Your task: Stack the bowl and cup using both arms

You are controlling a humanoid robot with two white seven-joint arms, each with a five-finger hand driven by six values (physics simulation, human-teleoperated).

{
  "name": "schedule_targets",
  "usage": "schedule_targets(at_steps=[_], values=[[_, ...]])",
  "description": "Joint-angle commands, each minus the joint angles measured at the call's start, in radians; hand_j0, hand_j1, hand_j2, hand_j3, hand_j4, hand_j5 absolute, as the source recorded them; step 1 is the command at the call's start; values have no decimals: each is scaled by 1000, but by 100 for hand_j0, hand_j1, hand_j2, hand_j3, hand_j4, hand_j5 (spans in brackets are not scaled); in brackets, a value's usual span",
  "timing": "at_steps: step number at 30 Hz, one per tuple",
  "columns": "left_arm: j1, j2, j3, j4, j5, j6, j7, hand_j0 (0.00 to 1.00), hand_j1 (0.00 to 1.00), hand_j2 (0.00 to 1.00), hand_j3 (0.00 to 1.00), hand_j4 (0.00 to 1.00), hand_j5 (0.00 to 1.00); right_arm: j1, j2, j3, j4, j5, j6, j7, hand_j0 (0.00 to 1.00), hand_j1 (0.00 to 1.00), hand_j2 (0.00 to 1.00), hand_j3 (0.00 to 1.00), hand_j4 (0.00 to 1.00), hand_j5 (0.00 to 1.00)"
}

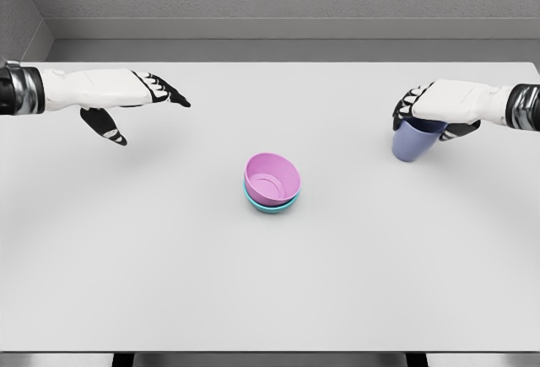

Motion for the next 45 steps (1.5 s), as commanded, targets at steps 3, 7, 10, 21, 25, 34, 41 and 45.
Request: schedule_targets(at_steps=[3, 7, 10, 21, 25, 34, 41, 45], values=[[0, 0, 1, 0, 6, 2, 0, 100, 100, 100, 100, 100, 100, 0, 0, -6, 0, -17, 4, 3, 47, 47, 47, 47, 47, 47], [0, 0, 1, 0, 6, 2, 0, 100, 100, 100, 100, 100, 100, 0, 1, -20, 0, -19, 4, 3, 48, 48, 48, 48, 48, 48], [0, 0, 1, -1, 6, 2, 0, 100, 100, 100, 100, 100, 100, 0, 4, -43, -2, -28, 4, 3, 47, 47, 47, 47, 47, 47], [0, 2, 1, -1, 6, 2, 0, 100, 100, 100, 100, 100, 100, -23, 6, -86, -65, -135, 4, 3, 46, 46, 46, 46, 46, 46], [0, 2, 1, -1, 6, 2, 0, 100, 100, 100, 100, 100, 100, -18, 4, -85, -189, -152, 4, 3, 46, 46, 46, 46, 46, 46], [0, 2, 1, -1, 6, 2, 0, 100, 100, 100, 100, 100, 100, -6, 3, -71, -396, -154, 4, 3, 46, 46, 46, 46, 46, 46], [0, 2, 1, -1, 6, 2, 0, 100, 100, 100, 100, 100, 100, -29, 21, -29, -431, -154, 4, 3, 46, 46, 46, 46, 46, 46], [0, 2, 1, -1, 6, 2, 0, 100, 100, 100, 100, 100, 100, -60, 53, 12, -453, -154, 4, 3, 46, 46, 46, 46, 46, 46]])
